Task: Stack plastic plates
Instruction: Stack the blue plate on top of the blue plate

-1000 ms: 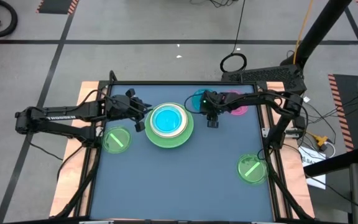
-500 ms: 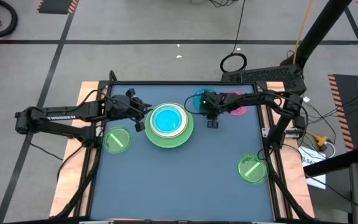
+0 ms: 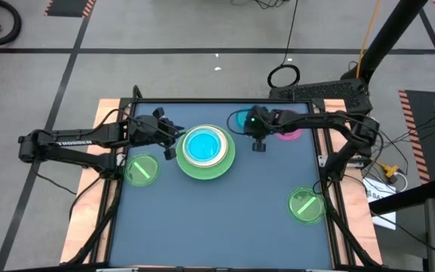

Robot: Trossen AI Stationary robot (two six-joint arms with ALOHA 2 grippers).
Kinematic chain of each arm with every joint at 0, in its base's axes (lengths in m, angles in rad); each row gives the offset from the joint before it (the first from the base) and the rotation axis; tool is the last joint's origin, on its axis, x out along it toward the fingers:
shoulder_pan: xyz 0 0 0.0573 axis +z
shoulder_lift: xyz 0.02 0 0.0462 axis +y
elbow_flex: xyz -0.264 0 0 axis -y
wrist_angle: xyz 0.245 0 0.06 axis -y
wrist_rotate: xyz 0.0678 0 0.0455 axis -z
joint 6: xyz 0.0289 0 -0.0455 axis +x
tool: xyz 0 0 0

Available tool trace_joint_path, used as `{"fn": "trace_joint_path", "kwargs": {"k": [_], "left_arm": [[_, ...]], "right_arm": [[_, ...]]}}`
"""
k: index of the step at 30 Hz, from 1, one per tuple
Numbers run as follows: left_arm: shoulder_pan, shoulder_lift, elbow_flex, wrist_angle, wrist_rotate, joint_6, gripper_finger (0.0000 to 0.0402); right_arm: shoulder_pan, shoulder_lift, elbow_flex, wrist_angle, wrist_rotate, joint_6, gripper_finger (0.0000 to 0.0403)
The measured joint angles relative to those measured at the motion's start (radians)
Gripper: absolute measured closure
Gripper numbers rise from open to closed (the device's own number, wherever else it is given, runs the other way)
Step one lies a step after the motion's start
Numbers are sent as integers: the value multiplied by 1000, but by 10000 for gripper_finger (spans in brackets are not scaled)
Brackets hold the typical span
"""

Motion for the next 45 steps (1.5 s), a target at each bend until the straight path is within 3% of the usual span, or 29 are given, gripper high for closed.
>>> {"fn": "trace_joint_path", "kwargs": {"k": [10,24,35,45], "left_arm": [[0,0,0,15,0,-1,321],[0,0,0,34,0,-1,321],[0,0,0,38,0,-2,321],[0,0,0,33,0,-2,321]], "right_arm": [[116,-140,1,86,-5,46,401],[381,-98,2,341,-9,15,402],[423,13,2,436,-5,-68,401],[423,83,2,553,34,-80,358]]}}
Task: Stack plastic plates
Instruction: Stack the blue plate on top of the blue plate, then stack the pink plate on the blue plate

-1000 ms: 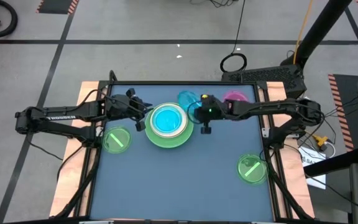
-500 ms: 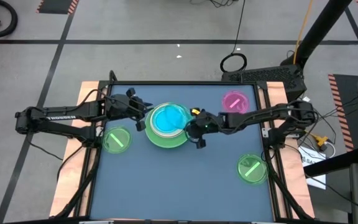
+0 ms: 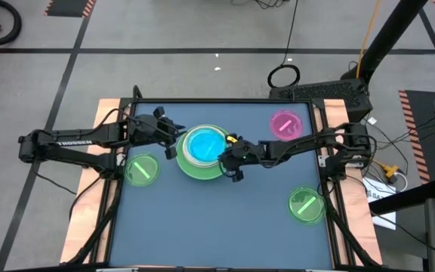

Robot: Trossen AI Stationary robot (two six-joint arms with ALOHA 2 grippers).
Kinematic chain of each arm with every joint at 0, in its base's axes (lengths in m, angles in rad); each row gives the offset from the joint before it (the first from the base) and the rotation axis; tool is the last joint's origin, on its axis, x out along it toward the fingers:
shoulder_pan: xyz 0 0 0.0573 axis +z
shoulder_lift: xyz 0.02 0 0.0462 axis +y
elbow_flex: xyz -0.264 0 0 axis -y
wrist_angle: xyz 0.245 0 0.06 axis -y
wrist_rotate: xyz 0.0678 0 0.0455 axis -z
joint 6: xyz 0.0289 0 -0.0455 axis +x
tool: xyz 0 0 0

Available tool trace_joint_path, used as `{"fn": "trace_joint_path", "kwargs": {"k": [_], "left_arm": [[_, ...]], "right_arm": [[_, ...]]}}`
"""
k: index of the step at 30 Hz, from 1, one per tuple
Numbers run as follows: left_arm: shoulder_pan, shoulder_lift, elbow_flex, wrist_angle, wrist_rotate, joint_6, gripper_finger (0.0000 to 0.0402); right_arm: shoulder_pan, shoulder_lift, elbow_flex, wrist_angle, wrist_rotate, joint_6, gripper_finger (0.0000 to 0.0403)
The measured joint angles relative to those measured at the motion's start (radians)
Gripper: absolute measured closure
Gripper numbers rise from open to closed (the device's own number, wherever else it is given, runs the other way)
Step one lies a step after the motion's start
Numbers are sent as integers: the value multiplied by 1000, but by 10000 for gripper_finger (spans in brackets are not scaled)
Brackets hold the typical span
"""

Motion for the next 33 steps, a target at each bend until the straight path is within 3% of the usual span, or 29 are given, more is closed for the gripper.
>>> {"fn": "trace_joint_path", "kwargs": {"k": [12,26,33], "left_arm": [[0,0,0,-3,0,-1,321],[0,0,0,-4,0,-21,321],[0,0,0,-5,0,-36,321]], "right_arm": [[0,0,0,23,15,108,312],[0,-4,0,23,70,471,340],[0,-74,0,70,93,720,350]]}}
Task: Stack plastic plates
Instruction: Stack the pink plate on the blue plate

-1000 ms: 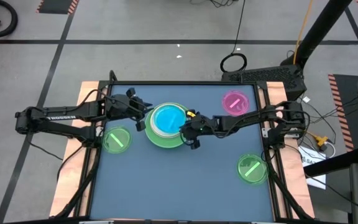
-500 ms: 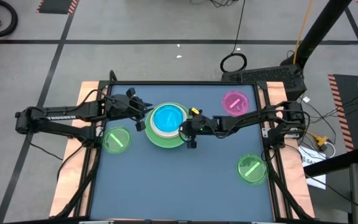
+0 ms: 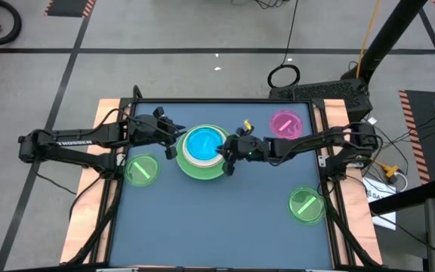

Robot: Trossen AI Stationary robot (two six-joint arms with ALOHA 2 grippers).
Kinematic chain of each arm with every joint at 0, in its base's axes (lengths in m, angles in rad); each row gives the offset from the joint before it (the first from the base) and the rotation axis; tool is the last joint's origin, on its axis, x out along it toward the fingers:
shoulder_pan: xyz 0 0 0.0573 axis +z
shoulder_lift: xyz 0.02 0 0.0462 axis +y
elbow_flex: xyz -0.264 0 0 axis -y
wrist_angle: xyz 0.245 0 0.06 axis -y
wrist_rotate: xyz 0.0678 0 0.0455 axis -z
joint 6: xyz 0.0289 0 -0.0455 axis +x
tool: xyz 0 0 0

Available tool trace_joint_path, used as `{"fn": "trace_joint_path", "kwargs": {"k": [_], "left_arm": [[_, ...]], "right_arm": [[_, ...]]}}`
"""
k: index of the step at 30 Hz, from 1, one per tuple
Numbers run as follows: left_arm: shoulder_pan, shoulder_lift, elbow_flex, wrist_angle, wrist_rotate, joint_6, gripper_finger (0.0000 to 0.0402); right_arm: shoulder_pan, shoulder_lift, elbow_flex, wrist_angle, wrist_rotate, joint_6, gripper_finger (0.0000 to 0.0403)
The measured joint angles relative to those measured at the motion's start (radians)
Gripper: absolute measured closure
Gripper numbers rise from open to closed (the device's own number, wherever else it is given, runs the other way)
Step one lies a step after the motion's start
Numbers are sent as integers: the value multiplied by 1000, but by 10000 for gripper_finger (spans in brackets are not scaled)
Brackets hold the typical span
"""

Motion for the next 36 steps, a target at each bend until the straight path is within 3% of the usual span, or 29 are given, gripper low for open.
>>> {"fn": "trace_joint_path", "kwargs": {"k": [4,10,19,26,36], "left_arm": [[0,0,0,0,0,-6,321],[0,0,0,1,0,-9,321],[0,0,0,1,0,-10,321],[0,0,0,1,0,-9,321],[0,0,0,1,0,-2,321]], "right_arm": [[-7,-56,0,-92,21,58,351],[-78,-141,0,-387,181,161,351],[-299,-179,0,-774,181,318,317],[-410,-149,0,-832,179,326,289],[-472,-70,0,-836,179,331,288]]}}
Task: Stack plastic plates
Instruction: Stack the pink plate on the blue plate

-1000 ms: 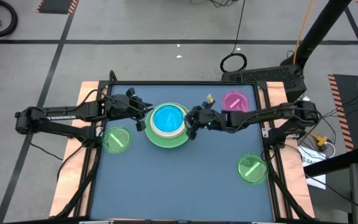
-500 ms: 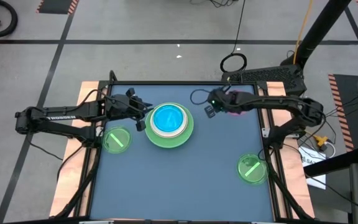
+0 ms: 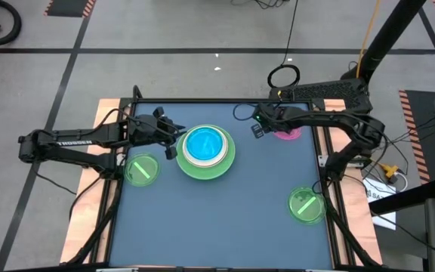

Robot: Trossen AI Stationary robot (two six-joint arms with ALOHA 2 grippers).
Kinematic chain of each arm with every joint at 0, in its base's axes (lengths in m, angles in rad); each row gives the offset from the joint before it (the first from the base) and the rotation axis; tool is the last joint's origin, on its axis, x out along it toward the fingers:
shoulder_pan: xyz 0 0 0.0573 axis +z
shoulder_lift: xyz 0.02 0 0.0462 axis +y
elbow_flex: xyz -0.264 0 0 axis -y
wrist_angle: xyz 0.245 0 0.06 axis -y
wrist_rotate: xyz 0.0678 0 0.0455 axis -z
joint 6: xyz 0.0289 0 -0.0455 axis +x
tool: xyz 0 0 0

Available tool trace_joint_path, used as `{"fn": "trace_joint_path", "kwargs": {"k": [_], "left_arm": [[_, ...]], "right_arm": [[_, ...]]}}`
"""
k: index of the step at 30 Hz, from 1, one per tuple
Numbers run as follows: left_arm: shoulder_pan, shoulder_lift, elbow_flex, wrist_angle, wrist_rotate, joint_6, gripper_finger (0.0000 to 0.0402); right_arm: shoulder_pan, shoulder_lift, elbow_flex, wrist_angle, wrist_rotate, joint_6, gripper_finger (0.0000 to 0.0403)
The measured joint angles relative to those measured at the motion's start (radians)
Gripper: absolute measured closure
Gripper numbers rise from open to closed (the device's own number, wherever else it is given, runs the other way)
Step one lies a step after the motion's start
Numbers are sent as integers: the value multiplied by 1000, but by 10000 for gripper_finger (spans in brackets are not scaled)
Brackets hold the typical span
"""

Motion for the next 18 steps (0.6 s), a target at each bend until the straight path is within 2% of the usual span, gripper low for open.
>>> {"fn": "trace_joint_path", "kwargs": {"k": [18], "left_arm": [[0,0,0,0,0,1,321]], "right_arm": [[-46,188,0,9,17,15,289]]}}
